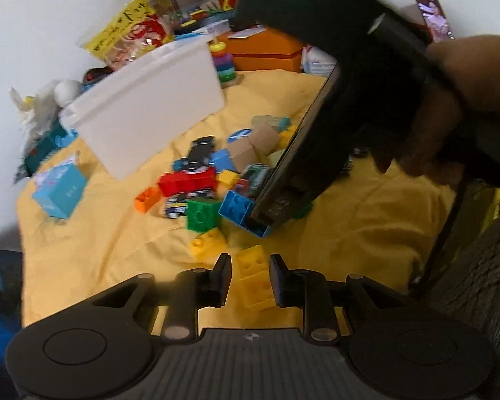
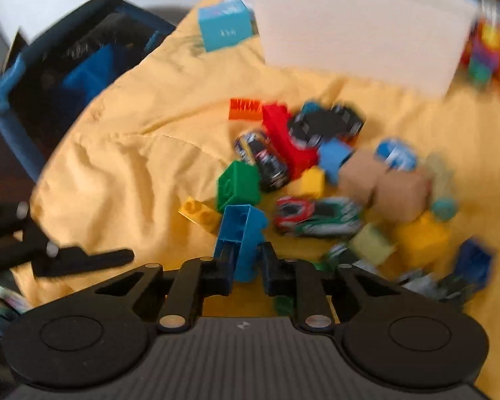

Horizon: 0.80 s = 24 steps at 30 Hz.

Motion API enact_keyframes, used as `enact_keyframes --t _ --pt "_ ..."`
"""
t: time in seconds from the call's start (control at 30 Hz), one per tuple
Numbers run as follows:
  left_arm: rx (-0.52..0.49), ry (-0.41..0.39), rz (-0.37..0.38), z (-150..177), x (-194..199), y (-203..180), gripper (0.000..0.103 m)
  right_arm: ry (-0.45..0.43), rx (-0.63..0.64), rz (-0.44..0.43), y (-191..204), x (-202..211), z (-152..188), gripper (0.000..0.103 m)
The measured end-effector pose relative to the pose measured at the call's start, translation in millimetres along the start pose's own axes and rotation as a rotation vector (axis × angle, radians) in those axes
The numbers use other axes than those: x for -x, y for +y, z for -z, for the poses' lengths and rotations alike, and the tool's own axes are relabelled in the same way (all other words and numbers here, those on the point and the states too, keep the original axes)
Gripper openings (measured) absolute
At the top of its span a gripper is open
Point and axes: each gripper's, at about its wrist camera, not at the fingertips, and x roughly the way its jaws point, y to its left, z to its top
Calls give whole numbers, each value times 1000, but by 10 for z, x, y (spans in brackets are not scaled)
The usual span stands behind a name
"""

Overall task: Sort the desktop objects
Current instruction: 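Grasp the blue Lego brick with the right tool while the left tool holds the yellow brick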

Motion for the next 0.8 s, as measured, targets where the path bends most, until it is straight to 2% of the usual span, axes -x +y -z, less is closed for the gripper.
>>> enact_keyframes --t 0.03,0.13,0.2,0.27,0.3,0.37,0.4,0.43,0.5,0.6,0.63,0.67,0.77,0.8 --pt "14 4 28 -3 -23 0 29 5 13 1 -7 47 1 18" --pt "33 37 61 -7 -151 -30 30 70 -43 -85 -146 148 107 18" --pt "-3 76 6 19 -252 -78 33 109 -29 -94 -187 142 194 18" --pt "-66 122 -83 51 -359 -101 33 89 -30 -63 -261 165 262 18" --pt "-77 142 -99 69 -401 -93 33 81 -44 -44 -320 189 269 18" --pt "-63 137 -93 75 -397 -58 33 54 -9 45 -377 238 254 18" --pt "-49 140 -90 69 -401 -43 32 41 53 98 -351 255 252 18" --pt "-23 143 -85 51 -420 -18 25 35 122 143 -301 270 251 18" --pt "76 138 -32 19 -418 83 25 28 266 224 -139 268 279 18" --pt "390 81 240 -9 -368 385 25 12 452 327 59 252 373 18" --pt "505 67 315 14 -392 483 25 1 488 346 79 248 406 18" --pt "592 67 355 57 -446 557 25 -12 524 361 99 232 439 18" --pt "702 132 352 205 -616 651 25 -16 636 357 174 185 577 18" --pt "746 126 361 255 -616 695 26 -17 646 336 197 194 601 17"
